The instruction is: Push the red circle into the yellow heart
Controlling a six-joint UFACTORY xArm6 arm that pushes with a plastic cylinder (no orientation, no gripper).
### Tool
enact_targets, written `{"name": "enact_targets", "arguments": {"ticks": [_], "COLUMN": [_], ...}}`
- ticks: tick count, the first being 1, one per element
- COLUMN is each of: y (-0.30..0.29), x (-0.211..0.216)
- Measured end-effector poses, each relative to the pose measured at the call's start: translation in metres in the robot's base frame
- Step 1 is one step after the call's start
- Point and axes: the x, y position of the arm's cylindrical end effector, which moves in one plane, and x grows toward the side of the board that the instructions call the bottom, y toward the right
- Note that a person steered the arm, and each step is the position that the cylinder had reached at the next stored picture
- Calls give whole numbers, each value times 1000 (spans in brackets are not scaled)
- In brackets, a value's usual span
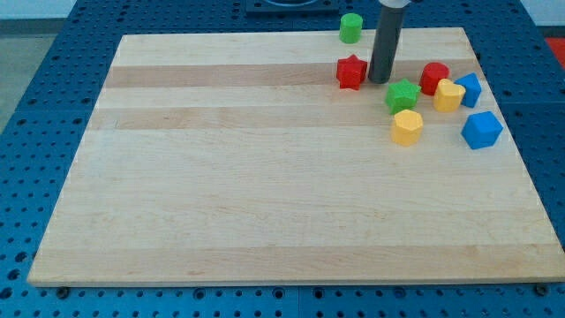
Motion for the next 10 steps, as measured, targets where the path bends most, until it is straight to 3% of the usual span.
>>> {"name": "enact_targets", "arguments": {"ticks": [3, 7, 10], "y": [52, 54, 38], "x": [-10, 66, 55]}}
